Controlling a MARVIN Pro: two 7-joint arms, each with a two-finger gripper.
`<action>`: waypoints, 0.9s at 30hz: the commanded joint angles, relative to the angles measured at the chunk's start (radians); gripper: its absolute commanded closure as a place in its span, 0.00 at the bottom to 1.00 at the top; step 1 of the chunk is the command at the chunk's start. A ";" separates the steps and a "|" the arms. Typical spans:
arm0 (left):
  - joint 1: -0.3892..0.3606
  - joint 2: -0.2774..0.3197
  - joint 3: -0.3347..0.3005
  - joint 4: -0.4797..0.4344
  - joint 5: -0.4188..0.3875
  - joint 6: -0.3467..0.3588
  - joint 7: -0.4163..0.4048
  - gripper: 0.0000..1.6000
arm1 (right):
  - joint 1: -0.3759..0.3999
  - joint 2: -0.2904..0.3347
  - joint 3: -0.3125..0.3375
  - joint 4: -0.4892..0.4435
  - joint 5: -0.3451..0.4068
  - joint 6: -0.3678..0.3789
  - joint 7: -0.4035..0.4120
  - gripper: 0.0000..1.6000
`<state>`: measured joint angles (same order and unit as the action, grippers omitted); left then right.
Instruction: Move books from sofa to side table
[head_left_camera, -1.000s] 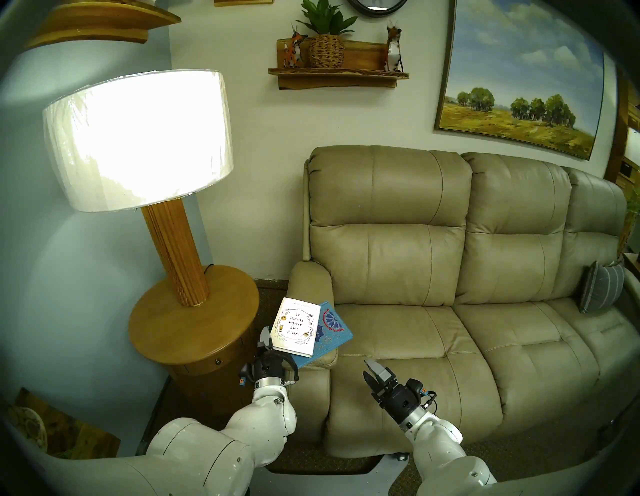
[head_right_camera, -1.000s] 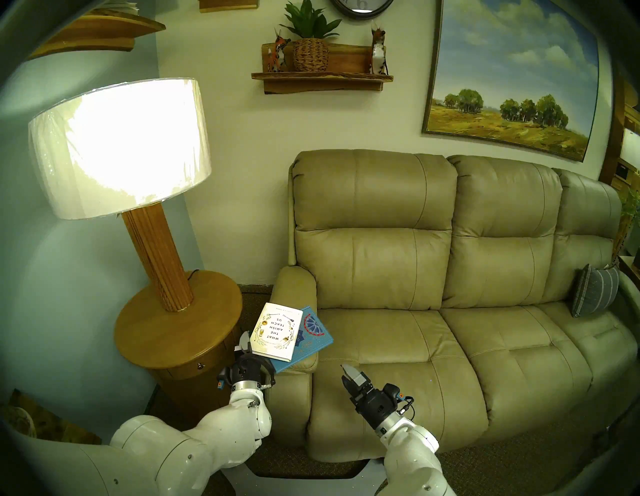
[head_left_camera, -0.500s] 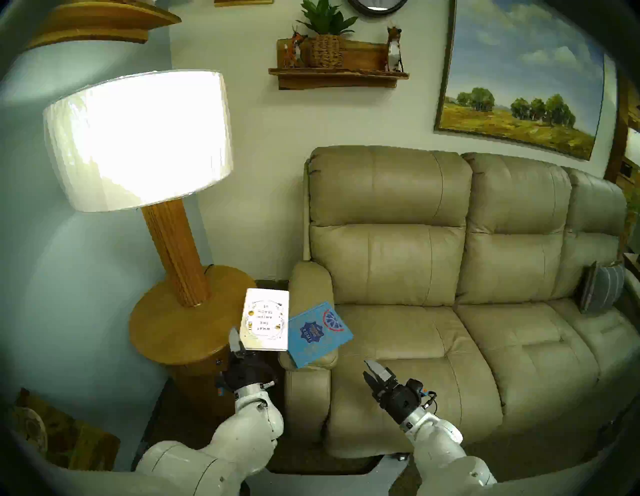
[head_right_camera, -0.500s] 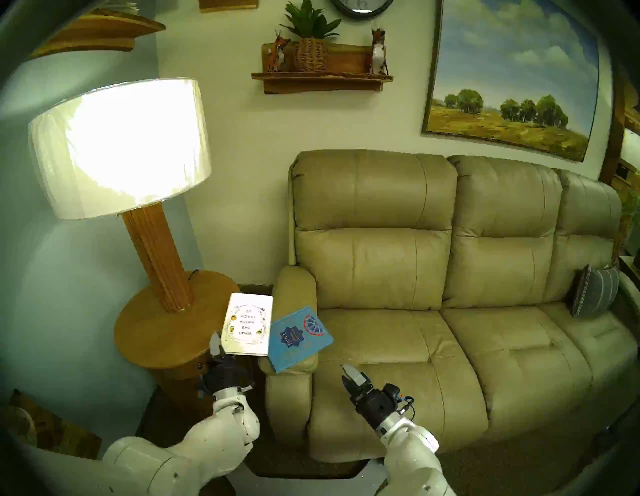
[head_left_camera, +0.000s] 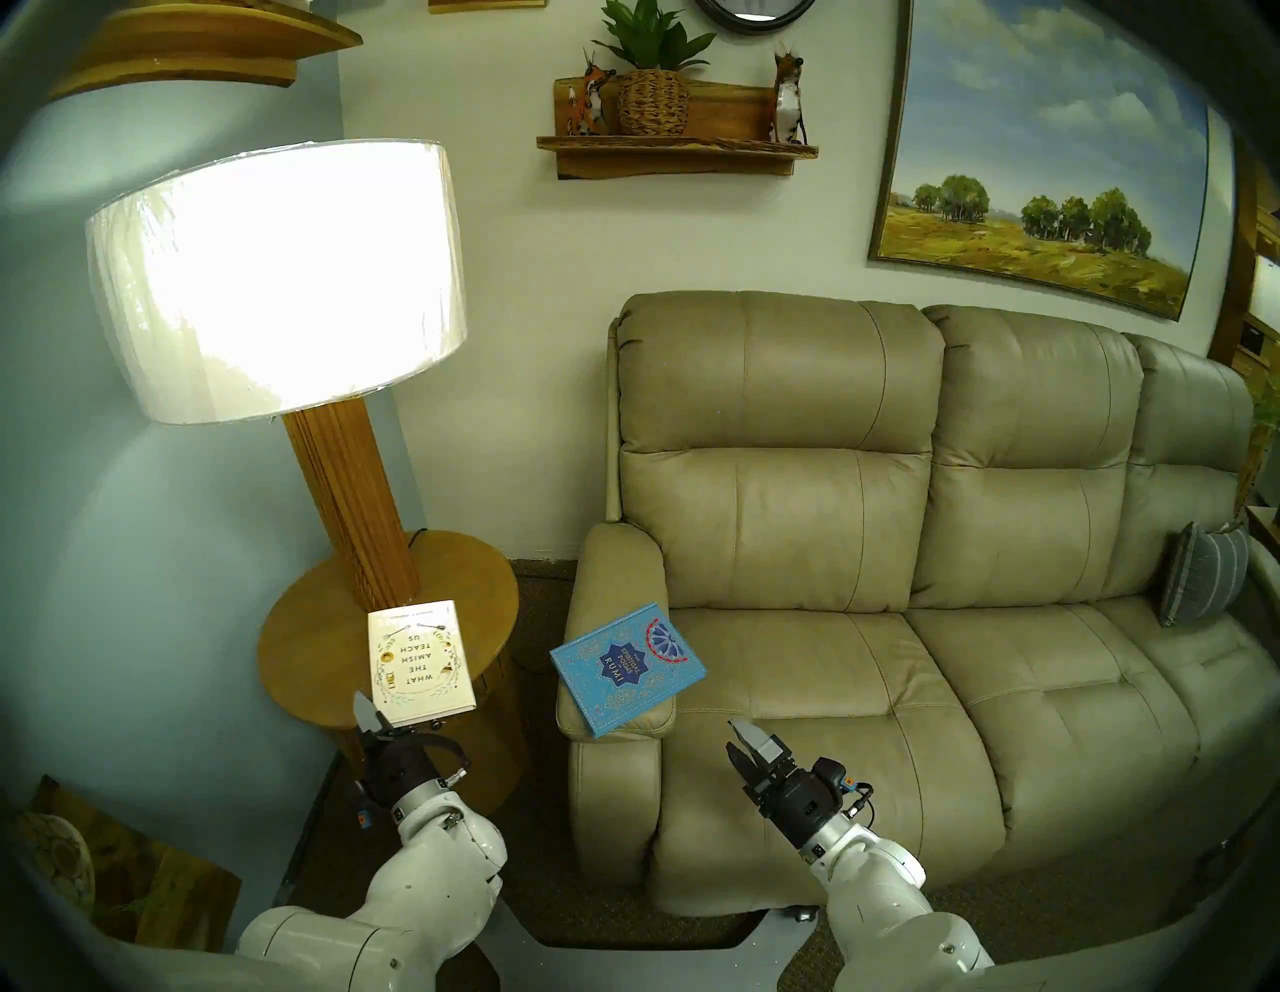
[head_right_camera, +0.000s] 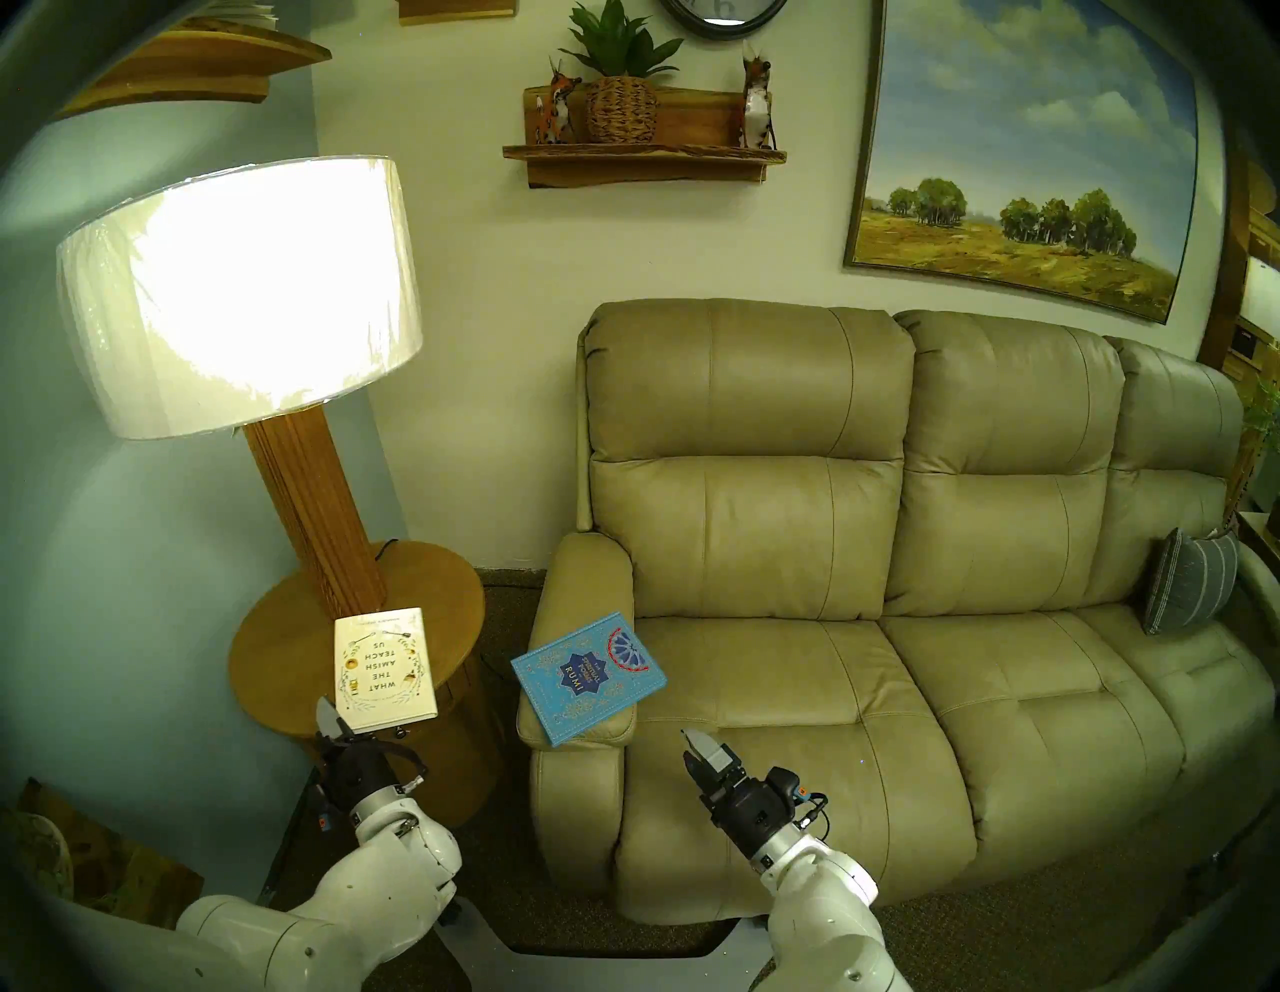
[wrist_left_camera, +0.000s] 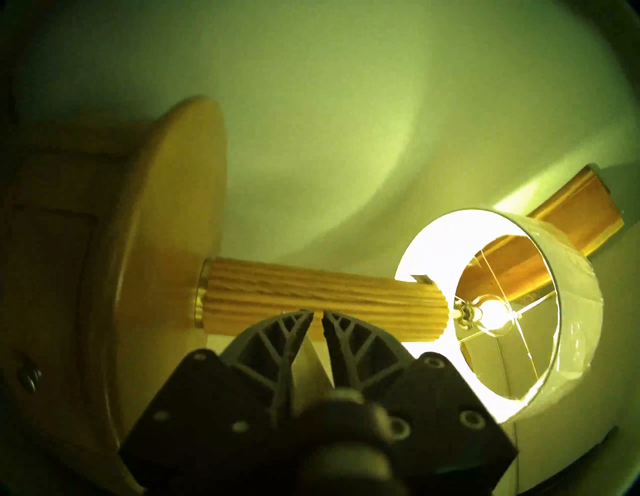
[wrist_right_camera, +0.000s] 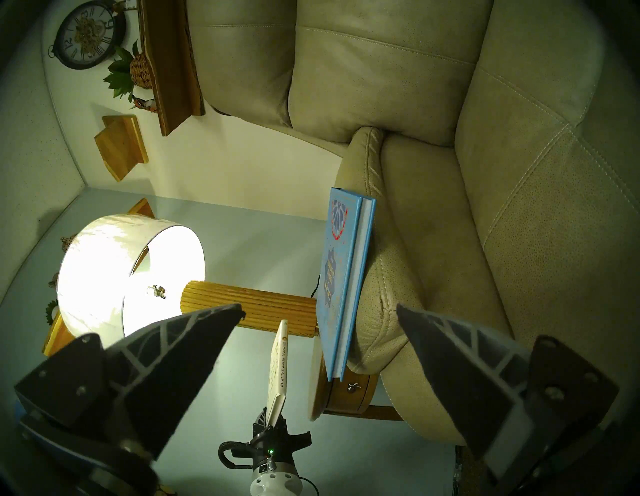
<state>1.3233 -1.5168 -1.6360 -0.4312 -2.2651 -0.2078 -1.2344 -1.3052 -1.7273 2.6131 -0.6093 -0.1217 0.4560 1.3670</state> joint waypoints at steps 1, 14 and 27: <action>0.033 0.016 -0.025 -0.109 -0.026 -0.019 0.063 1.00 | 0.006 -0.001 -0.001 -0.001 0.002 0.000 0.006 0.00; 0.113 -0.067 -0.043 -0.287 -0.075 -0.094 0.218 1.00 | 0.006 -0.001 -0.001 -0.001 0.002 0.000 0.005 0.00; 0.137 -0.084 -0.051 -0.432 -0.111 -0.171 0.336 0.76 | 0.006 -0.001 -0.001 -0.001 0.002 0.000 0.005 0.00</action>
<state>1.4606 -1.5929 -1.6691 -0.7590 -2.3584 -0.3552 -0.9163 -1.3053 -1.7273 2.6131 -0.6094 -0.1217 0.4560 1.3670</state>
